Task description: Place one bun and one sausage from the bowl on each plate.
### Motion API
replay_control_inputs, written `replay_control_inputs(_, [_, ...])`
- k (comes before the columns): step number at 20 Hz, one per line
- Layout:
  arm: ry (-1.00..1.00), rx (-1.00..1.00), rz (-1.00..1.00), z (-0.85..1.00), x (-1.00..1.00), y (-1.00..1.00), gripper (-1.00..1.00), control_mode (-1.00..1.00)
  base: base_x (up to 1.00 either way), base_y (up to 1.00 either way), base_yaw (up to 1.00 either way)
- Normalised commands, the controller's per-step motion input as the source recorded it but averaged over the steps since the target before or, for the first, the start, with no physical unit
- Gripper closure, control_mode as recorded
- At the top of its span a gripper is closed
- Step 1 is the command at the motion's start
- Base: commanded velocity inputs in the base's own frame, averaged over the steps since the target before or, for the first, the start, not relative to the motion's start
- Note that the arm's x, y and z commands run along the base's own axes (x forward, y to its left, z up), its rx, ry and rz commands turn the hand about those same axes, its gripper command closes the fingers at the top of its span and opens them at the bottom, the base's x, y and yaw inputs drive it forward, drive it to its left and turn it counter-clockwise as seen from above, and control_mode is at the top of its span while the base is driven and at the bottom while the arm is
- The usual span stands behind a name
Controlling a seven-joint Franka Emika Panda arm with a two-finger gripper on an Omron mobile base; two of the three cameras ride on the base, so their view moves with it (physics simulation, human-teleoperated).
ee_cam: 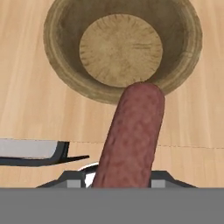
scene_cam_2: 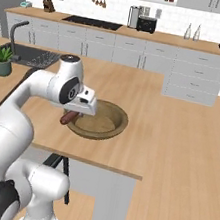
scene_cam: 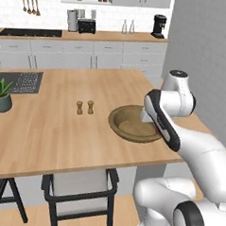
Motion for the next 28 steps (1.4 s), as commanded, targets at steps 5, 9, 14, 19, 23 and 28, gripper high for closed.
replay_control_inputs(5, [-0.02,0.00,0.00,0.00,-0.36,0.00,1.00,-1.00,0.00,0.00,0.00])
replay_control_inputs(9, [0.00,0.03,0.00,0.00,-0.06,0.00,1.00,-1.00,0.00,0.00,0.00])
replay_control_inputs(14, [-0.01,0.00,-0.03,0.00,0.00,0.00,1.00,-1.00,0.00,0.00,0.00])
replay_control_inputs(19, [0.00,0.00,0.00,0.00,-0.01,0.00,1.00,1.00,-0.13,0.00,0.00])
replay_control_inputs(23, [0.00,0.00,0.00,0.00,0.00,0.00,1.00,1.00,-0.92,0.28,0.00])
replay_control_inputs(28, [0.00,0.00,0.00,0.00,0.00,0.00,1.00,1.00,-0.20,1.00,0.00])
